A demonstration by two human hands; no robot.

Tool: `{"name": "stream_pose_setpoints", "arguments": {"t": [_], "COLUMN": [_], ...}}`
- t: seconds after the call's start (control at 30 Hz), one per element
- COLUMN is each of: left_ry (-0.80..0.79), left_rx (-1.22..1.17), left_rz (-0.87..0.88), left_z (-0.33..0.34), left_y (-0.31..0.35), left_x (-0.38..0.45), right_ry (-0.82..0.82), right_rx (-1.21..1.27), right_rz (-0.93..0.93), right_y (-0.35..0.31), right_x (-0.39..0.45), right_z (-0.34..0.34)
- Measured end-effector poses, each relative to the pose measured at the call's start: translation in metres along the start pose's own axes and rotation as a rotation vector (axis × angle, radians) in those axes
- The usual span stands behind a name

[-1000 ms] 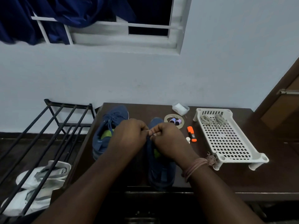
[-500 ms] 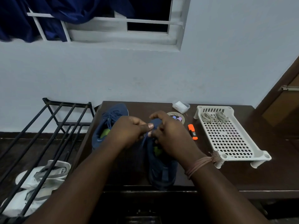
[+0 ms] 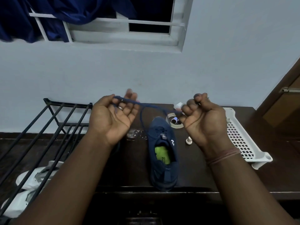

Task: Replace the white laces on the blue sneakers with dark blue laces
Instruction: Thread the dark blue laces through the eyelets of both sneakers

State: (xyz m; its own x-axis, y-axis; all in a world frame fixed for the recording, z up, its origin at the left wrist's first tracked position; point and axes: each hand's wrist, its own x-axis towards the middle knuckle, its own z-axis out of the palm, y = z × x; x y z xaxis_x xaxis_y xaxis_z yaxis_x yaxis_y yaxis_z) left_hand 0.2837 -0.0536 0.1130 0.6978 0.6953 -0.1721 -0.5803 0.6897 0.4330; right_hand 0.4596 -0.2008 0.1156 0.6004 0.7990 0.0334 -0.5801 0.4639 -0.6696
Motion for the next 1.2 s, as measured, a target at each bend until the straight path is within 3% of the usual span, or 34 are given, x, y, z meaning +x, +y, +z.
{"name": "stream_pose_setpoints", "arguments": {"t": [0.03,0.1,0.17,0.2,0.27,0.3,0.37,0.43,0.5,0.63,0.77,0.9,0.93,1.0,1.07,1.2], "left_ry": [0.006,0.098,0.237,0.286,0.288,0.227,0.041,-0.142,-0.198,-0.001,0.228,0.07,0.04,0.03,-0.02,-0.079], "left_rx": [-0.028,0.161,0.72,1.063,1.637,1.812,1.997,2.079,2.106,2.072,2.277,2.352,2.379,2.41,2.246,2.104], "left_rz": [0.014,0.008,0.097,0.179,0.379,0.408,0.234,0.02,0.018,0.232,0.107,-0.119,-0.099,0.11,0.281,0.229], "left_z": [-0.001,-0.003,-0.007,-0.01,-0.018,-0.019,-0.018,-0.02,-0.022,-0.021,-0.037,-0.038,-0.036,-0.039,-0.044,-0.051], "left_y": [0.001,-0.001,-0.006,-0.01,-0.016,-0.019,-0.021,-0.022,-0.023,-0.015,-0.004,-0.021,-0.028,-0.046,-0.062,-0.077], "left_x": [0.001,0.005,0.006,0.007,0.007,0.005,0.002,0.001,0.002,0.007,0.01,0.009,0.008,0.006,0.01,0.019], "right_ry": [0.031,0.032,-0.076,-0.163,-0.304,-0.332,-0.286,-0.158,0.008,0.356,0.541,0.317,0.234,0.067,-0.031,-0.115], "right_rx": [-0.095,-0.643,-1.36,-1.598,-1.822,-1.848,-1.776,-1.67,-1.658,-1.778,-1.908,-1.944,-1.947,-1.928,-1.878,-1.899], "right_rz": [0.034,0.01,-0.027,0.033,0.257,0.33,0.328,0.225,0.103,0.114,0.272,0.268,0.266,0.252,0.278,0.305], "right_y": [-0.005,-0.013,-0.018,-0.019,-0.018,-0.016,-0.02,-0.026,-0.029,-0.026,-0.019,0.005,0.009,0.017,0.023,0.032], "right_x": [0.0,-0.002,-0.008,-0.009,-0.012,-0.013,-0.01,-0.006,-0.001,0.008,0.012,0.011,0.01,0.008,0.007,0.007], "right_z": [-0.004,-0.01,-0.013,-0.016,-0.019,-0.02,-0.023,-0.026,-0.035,-0.067,-0.085,-0.075,-0.07,-0.061,-0.052,-0.045]}}
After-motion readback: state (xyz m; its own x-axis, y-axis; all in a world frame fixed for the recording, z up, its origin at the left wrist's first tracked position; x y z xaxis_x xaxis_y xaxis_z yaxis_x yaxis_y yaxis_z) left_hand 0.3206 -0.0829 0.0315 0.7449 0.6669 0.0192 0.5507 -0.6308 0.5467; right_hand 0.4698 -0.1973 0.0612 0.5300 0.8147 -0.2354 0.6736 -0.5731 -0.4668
